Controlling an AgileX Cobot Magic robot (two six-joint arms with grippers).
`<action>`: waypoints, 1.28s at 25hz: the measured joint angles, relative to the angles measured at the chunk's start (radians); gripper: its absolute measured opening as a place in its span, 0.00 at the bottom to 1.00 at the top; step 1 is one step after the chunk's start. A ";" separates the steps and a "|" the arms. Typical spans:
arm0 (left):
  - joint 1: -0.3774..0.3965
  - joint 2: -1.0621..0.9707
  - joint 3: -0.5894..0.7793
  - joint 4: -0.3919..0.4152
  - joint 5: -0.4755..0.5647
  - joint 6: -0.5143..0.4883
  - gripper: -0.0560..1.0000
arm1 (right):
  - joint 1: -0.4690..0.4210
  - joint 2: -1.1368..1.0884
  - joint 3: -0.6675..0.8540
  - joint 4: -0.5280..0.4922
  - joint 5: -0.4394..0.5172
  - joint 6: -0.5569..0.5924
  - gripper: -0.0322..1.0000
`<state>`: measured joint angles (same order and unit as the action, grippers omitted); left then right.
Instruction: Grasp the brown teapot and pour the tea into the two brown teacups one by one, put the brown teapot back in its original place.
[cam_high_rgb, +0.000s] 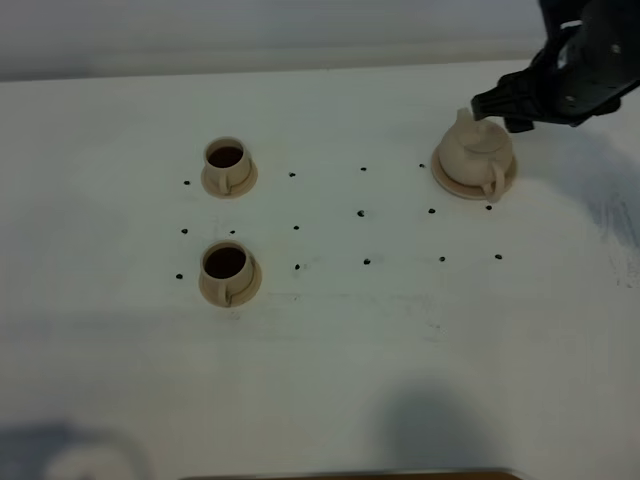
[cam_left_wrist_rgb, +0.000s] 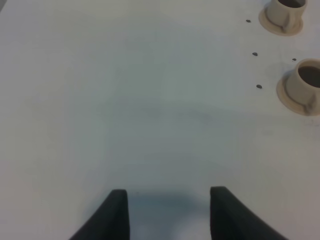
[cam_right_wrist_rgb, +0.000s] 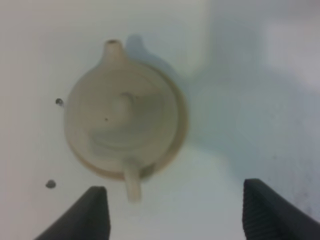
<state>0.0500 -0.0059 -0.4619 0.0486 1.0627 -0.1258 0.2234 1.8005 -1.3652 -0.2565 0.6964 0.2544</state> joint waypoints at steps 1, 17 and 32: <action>0.000 0.000 0.000 0.000 0.000 0.000 0.47 | -0.015 -0.025 0.019 0.007 -0.006 -0.002 0.56; 0.000 0.000 0.000 0.000 0.000 0.000 0.47 | -0.249 -0.550 0.431 0.094 -0.036 -0.072 0.56; 0.000 0.000 0.000 0.000 0.000 -0.001 0.47 | -0.264 -1.040 0.615 0.179 0.201 -0.150 0.51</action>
<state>0.0500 -0.0059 -0.4619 0.0486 1.0627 -0.1267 -0.0410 0.7607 -0.7503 -0.0773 0.8970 0.1043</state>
